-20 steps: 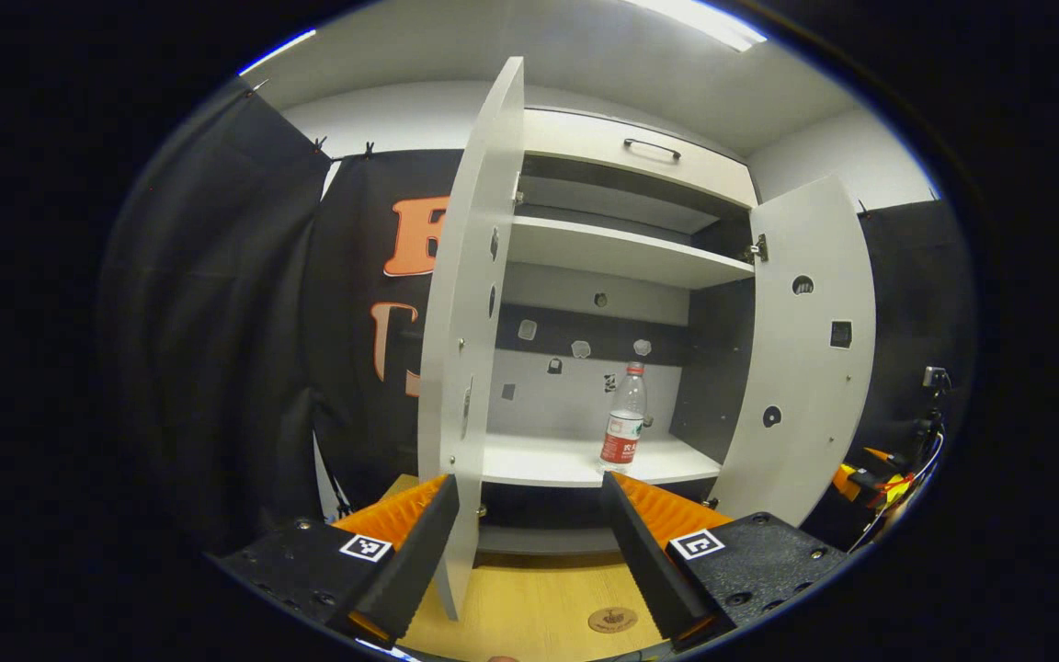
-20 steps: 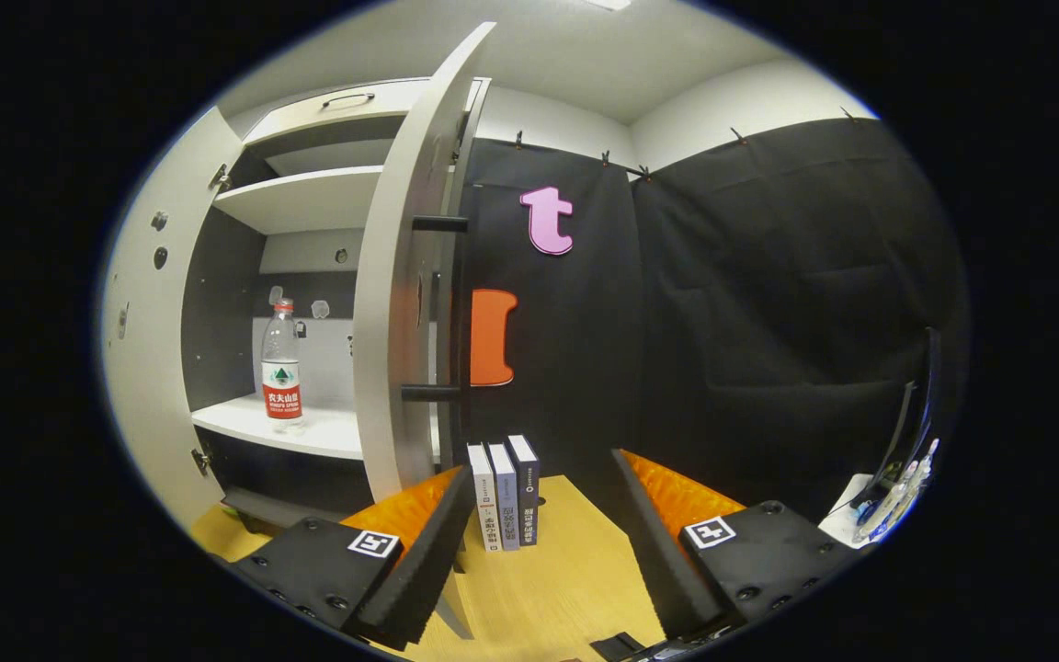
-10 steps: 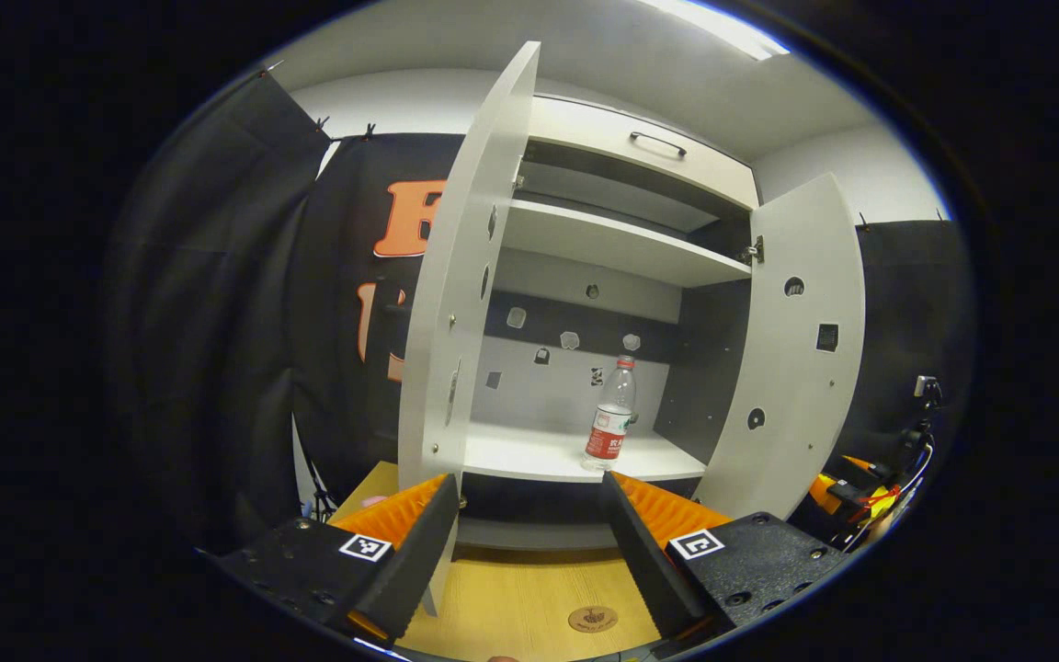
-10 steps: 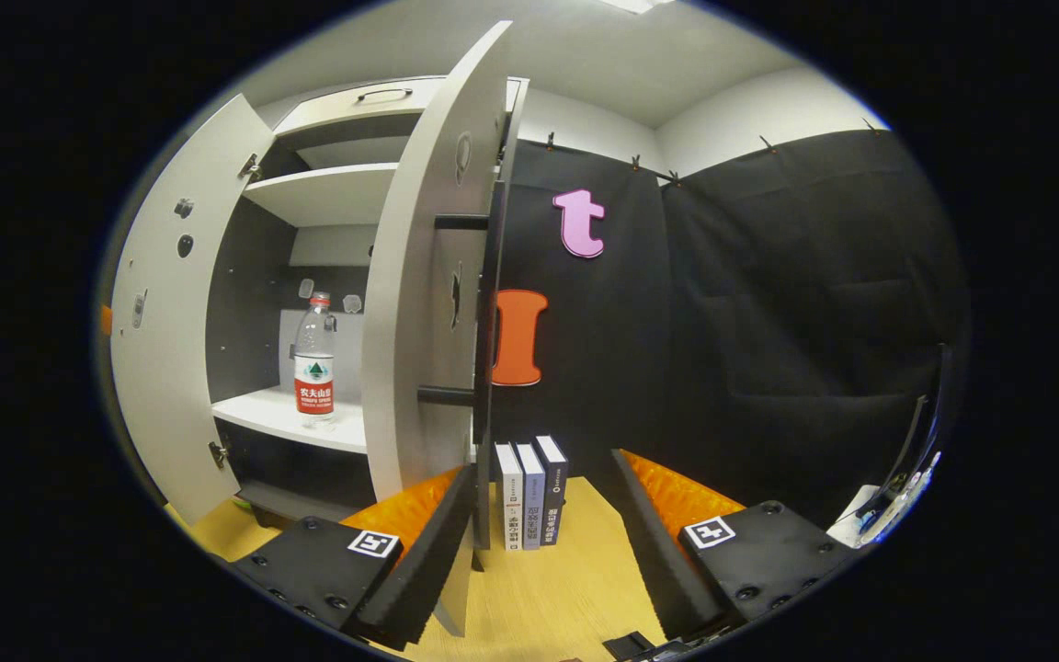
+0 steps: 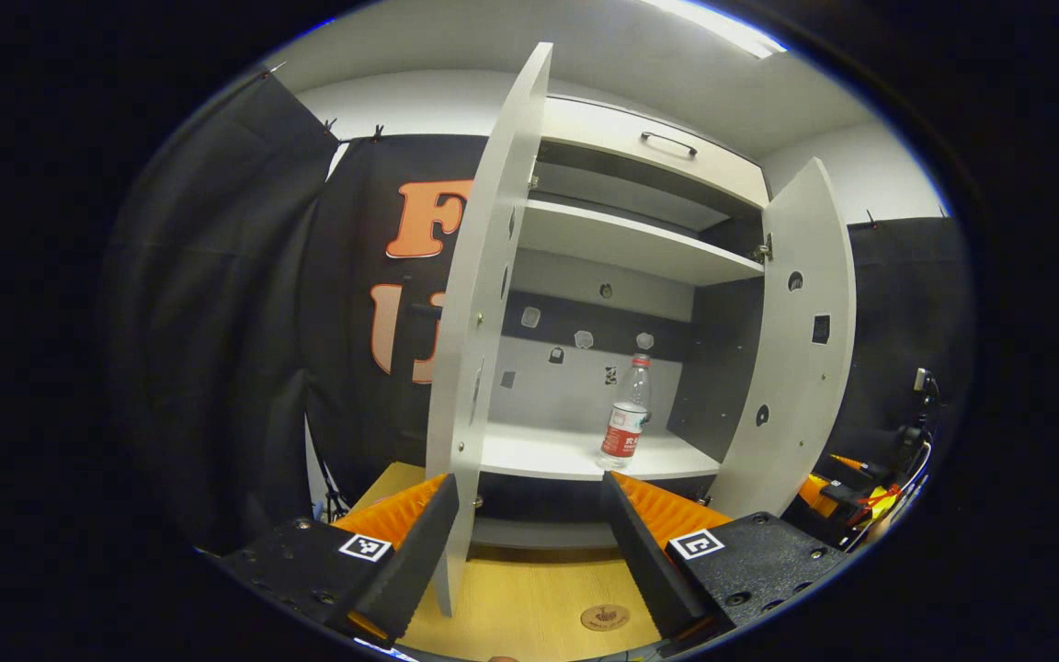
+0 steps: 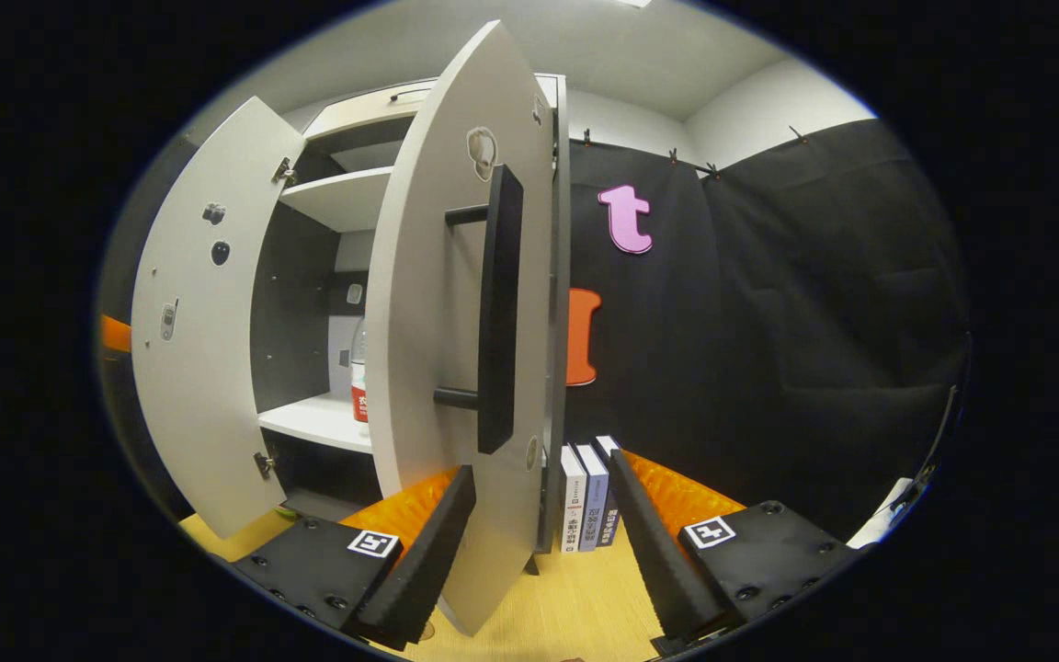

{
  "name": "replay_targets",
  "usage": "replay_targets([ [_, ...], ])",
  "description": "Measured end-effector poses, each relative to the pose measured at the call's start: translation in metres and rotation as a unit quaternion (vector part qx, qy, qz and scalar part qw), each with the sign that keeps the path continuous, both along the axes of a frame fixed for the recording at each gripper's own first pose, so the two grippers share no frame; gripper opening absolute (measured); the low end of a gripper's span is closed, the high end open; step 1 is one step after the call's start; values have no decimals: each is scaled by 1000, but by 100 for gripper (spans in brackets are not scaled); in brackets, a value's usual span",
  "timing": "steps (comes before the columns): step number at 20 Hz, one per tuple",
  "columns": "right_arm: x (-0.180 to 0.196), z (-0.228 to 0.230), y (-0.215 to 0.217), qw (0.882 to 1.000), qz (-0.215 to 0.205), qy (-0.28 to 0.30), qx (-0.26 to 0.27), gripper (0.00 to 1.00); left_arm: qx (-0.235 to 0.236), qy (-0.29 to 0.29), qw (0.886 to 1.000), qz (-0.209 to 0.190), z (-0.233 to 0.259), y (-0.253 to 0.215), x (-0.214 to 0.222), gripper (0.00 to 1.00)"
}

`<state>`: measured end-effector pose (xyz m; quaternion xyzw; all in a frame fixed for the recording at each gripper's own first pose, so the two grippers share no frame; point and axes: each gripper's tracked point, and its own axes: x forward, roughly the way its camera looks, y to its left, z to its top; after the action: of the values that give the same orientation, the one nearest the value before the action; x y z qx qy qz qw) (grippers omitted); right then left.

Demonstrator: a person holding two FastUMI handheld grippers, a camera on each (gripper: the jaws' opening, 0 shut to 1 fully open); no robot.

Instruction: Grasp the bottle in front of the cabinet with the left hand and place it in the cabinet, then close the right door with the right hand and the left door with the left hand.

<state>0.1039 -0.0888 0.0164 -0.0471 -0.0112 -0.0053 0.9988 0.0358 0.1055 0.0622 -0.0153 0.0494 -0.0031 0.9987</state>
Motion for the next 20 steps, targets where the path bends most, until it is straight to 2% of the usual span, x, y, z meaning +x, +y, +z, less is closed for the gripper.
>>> replay_targets([
  [1, 3, 0, 4, 1000, 5, 0, -2, 97, 2, -2, 1000, 3, 0, 2, 0, 95],
  [3, 8, 0, 13, 1000, 15, 1, -3, 97, 3, -3, 1000, 7, 1, 7, -1, 95],
  [8, 33, 0, 11, 1000, 4, -2, -15, 97, 5, -4, 1000, 13, -1, 15, 0, 95],
  [16, 69, 10, 2, 1000, -4, -13, 5, 97, -5, -2, 1000, 18, -5, 25, 9, 96],
  [17, 73, 9, 4, 1000, -3, -14, 7, 100, -5, -2, 1000, 20, -6, 26, 9, 96],
  [19, 78, 7, 9, 1000, 0, -14, 13, 100, -4, -2, 1000, 23, -6, 29, 10, 96],
  [20, 80, 6, 13, 1000, 3, -13, 14, 97, -4, -2, 1000, 24, -6, 31, 10, 96],
])
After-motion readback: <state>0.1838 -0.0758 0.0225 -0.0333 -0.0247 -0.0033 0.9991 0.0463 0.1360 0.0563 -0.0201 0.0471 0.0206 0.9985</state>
